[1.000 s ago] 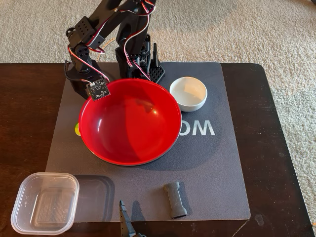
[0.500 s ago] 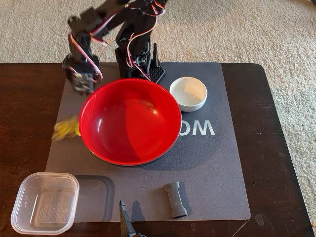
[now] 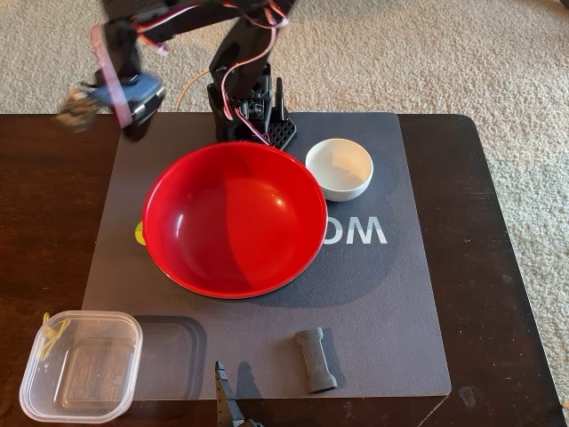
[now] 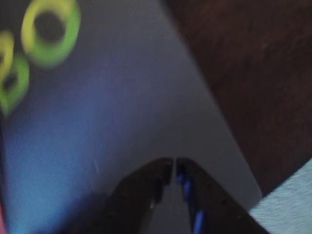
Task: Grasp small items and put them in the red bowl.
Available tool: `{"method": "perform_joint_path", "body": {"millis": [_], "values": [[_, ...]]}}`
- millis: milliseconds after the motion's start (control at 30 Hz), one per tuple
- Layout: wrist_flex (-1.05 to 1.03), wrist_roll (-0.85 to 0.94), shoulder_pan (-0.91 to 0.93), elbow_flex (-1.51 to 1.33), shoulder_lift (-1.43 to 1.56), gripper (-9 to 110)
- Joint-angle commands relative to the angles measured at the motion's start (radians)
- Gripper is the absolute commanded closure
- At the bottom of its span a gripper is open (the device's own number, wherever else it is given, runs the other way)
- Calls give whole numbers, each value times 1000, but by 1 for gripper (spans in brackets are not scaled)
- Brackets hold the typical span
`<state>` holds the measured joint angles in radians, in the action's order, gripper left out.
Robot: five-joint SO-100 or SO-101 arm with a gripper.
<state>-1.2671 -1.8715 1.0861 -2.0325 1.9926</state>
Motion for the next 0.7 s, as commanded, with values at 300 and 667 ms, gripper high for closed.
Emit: {"method": "perform_joint_path", "body": {"millis": [300, 667], "values": [[28, 341, -153, 1137, -988, 74], [-43, 209, -287, 2177, -1701, 75]]}}
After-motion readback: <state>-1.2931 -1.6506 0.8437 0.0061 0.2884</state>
